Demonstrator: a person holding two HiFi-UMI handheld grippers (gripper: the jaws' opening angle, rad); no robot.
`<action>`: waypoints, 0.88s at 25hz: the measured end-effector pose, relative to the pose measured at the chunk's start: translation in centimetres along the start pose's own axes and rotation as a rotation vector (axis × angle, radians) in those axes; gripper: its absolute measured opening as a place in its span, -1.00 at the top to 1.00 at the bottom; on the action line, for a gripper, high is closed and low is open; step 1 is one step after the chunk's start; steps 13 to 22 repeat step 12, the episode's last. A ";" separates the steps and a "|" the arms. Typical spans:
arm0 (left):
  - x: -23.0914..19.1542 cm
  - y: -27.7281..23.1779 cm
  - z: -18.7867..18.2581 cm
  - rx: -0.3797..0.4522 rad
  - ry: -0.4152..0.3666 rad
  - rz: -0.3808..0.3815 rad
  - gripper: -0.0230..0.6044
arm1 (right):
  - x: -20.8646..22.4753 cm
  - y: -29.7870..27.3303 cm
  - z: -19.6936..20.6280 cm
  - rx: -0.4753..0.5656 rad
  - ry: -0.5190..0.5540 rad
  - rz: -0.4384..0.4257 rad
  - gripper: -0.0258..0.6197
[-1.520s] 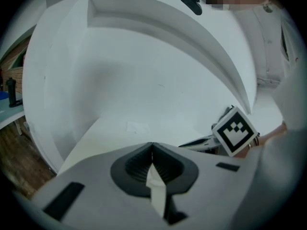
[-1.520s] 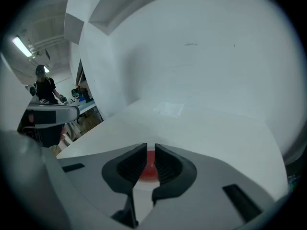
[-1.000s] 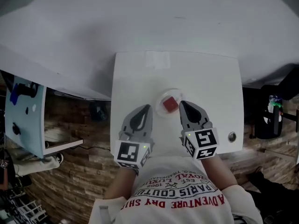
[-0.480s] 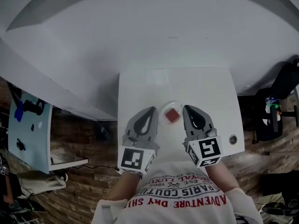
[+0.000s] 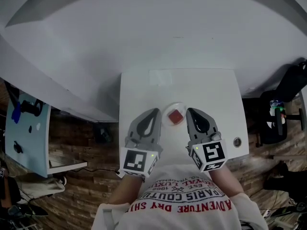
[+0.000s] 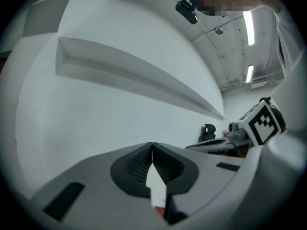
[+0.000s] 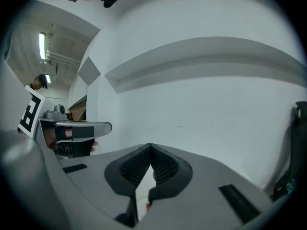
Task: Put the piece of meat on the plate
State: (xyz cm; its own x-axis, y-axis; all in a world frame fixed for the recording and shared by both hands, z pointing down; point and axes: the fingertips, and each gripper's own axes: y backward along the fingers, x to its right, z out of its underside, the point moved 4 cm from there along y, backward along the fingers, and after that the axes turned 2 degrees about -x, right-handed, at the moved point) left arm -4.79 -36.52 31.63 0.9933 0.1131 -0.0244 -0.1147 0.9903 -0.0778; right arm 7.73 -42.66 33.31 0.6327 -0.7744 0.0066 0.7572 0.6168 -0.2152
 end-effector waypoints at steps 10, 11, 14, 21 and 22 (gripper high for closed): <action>0.5 0.0 0.7 -0.018 0.021 0.002 0.91 | -0.1 0.3 0.0 0.021 0.014 -0.026 0.88; 0.5 -0.1 0.7 -0.019 0.022 0.002 0.91 | 0.0 0.3 0.0 0.025 0.019 -0.027 0.88; 0.6 -0.2 0.8 -0.020 0.023 0.002 0.91 | 0.1 0.3 -0.1 0.029 0.023 -0.027 0.88; 0.6 -0.2 0.8 -0.020 0.023 0.002 0.91 | 0.1 0.3 -0.1 0.029 0.023 -0.027 0.88; 0.6 -0.2 0.8 -0.020 0.023 0.002 0.91 | 0.1 0.3 -0.1 0.029 0.023 -0.027 0.88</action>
